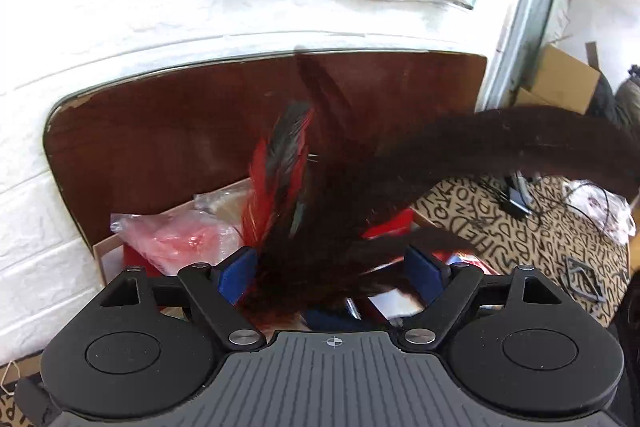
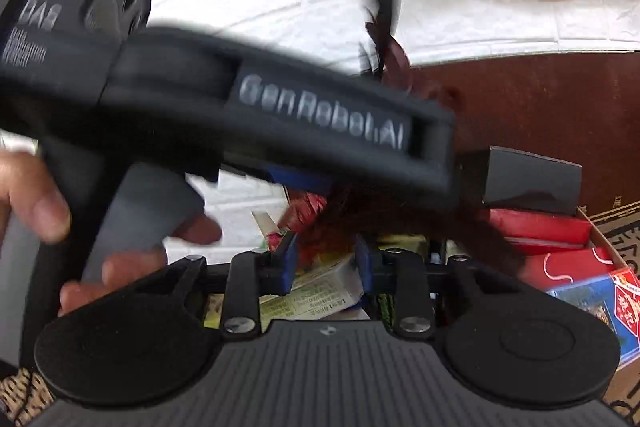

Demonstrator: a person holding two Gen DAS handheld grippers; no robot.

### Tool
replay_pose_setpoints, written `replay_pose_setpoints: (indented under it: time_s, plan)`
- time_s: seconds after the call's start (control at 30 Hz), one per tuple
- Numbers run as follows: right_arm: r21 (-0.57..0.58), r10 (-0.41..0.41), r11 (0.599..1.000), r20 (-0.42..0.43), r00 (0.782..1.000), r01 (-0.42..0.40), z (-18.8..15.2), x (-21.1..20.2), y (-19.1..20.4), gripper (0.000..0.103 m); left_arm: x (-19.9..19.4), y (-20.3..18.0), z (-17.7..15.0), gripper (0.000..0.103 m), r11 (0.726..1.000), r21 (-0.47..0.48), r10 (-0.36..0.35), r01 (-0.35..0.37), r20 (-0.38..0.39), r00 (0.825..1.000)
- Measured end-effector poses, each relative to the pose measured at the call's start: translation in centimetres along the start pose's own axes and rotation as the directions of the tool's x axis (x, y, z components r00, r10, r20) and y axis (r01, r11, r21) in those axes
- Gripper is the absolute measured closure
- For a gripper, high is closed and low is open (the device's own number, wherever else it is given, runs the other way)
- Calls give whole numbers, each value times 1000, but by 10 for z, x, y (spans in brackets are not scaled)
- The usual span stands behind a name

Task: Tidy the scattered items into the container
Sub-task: 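Carry the shuttlecock over the cardboard box and open the left tool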

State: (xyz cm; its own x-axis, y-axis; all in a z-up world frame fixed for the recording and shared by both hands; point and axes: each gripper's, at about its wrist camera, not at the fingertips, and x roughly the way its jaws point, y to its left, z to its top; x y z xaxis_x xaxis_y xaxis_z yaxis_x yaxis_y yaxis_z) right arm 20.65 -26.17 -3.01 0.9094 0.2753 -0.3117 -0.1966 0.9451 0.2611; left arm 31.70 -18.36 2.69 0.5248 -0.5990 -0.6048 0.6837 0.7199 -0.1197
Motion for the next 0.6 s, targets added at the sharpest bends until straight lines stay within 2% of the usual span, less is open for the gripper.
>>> replay_pose_setpoints:
  time_s: [0.03, 0.2, 0.27, 0.3, 0.4, 0.47, 0.5, 0.53, 0.6]
  plan:
    - [-7, -4, 1000, 10, 1000, 4, 1, -2, 1, 74, -2, -2, 0, 14, 1000, 9, 9, -9, 3, 1000]
    - [-52, -7, 999, 27, 1000, 8, 5, -3, 4, 74, -5, 1, -2, 14, 1000, 9, 0, 0, -9, 1000]
    - [-81, 9, 997, 33, 999, -7, 8, 3, 4, 73, -9, 3, -3, 14, 999, 28, 36, -36, 10, 999]
    - [-94, 13, 995, 36, 999, -10, 9, 7, 4, 67, -11, 5, -3, 14, 998, 30, 54, -54, 21, 998]
    - [-113, -42, 993, 11, 999, 43, 11, 25, 0, 66, -27, 19, -7, 12, 998, -41, 55, -53, 48, 997]
    - [-93, -73, 993, -46, 996, 68, 10, 42, -8, 65, -35, 31, -13, 8, 993, -108, 43, -37, 60, 997]
    - [-73, -82, 994, -62, 995, 77, 10, 48, -13, 56, -38, 37, -17, 7, 990, -136, 44, -35, 62, 997]
    - [-53, -83, 995, -68, 994, 80, 10, 51, -17, 51, -41, 42, -20, 5, 987, -158, 51, -41, 58, 997]
    - [-48, -83, 996, -72, 994, 80, 12, 52, -18, 50, -43, 47, -28, 5, 980, -186, 73, -64, 41, 996]
